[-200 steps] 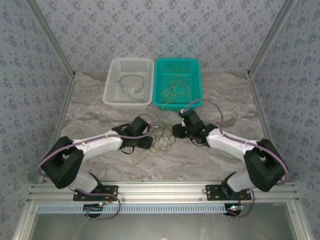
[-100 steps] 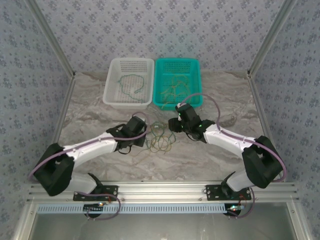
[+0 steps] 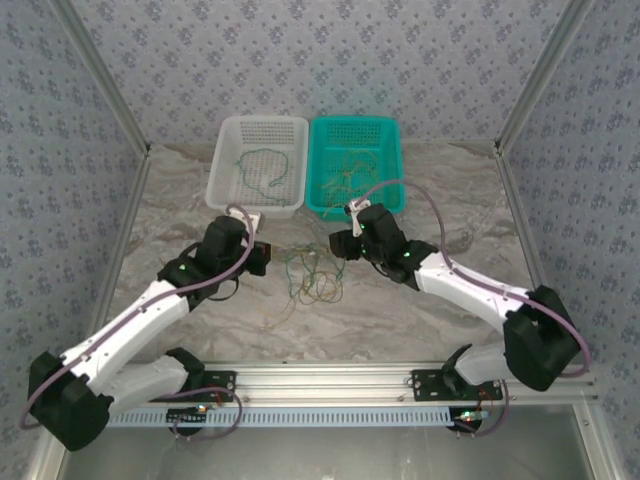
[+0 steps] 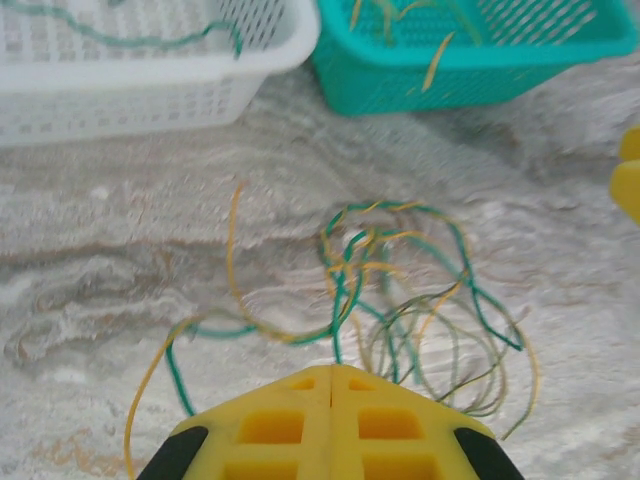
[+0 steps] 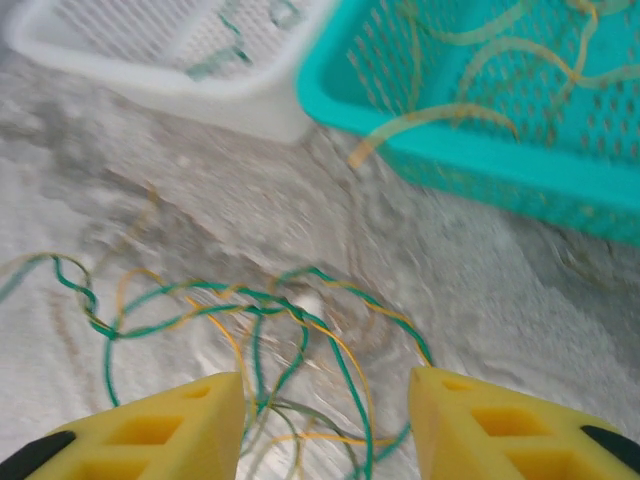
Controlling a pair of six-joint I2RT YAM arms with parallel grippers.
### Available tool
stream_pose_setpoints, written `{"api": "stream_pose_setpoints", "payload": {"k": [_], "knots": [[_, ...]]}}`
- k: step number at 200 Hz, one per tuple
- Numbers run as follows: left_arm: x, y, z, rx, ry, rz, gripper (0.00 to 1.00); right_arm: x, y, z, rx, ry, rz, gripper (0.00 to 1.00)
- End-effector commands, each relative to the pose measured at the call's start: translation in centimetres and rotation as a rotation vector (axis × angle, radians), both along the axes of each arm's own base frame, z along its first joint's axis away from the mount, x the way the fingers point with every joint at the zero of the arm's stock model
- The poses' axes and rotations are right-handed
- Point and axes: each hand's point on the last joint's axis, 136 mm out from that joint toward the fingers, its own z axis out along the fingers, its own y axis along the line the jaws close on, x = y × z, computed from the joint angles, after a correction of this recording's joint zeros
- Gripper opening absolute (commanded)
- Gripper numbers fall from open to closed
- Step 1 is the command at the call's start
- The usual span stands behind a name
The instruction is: Untangle the cables
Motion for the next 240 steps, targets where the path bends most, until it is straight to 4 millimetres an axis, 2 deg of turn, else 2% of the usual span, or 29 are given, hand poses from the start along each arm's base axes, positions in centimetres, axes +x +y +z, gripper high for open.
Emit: {"api": "stream_pose_setpoints", "payload": {"k": [1,38,57,75,117,153,185,205,217,240], "knots": [[-0.8,-0.6,4.0,-0.052,-0.094,-0.086,0.0,-0.6,0.7,3.2,0.008,-0.145,0.095,0.51],[-0.9,1.1,8.9,-0.077,-0.235,-0.039,0.0,-0.6,0.5,5.1,0.043,-0.186,0.111,0.54],[-0.9,1.0,10.1,-0.098,-0.287,-0.052,0.0,-0.6,1.4,4.7,0.066,-0.174,0.145,0.6],[-0.3,0.7,9.2,-0.079,-0.283,-0.056,0.0,-0.4,2.5,3.5,0.056,-0.141,0.161,0.6],[1.2,0.5,3.8,-0.056,-0.233,-0.009,0.0,0.6,2.8,0.0,0.001,-0.071,0.122,0.59],[2.5,2.6,-0.2,-0.009,-0.183,0.107,0.0,1.5,0.4,-3.8,-0.056,0.032,0.001,0.56],[3.3,6.3,-2.8,-0.019,-0.122,0.28,0.0,1.4,-2.4,-6.7,-0.046,0.149,-0.094,0.54],[3.2,6.9,-2.2,-0.058,-0.141,0.29,0.0,0.6,-2.7,-7.9,-0.068,0.173,-0.082,0.54],[3.2,6.6,-0.7,-0.082,-0.183,0.267,0.0,0.3,-2.4,-7.9,-0.07,0.178,-0.065,0.54],[3.0,5.8,2.5,-0.124,-0.249,0.211,0.0,-0.3,-0.2,-6.6,-0.064,0.128,0.033,0.54]]}}
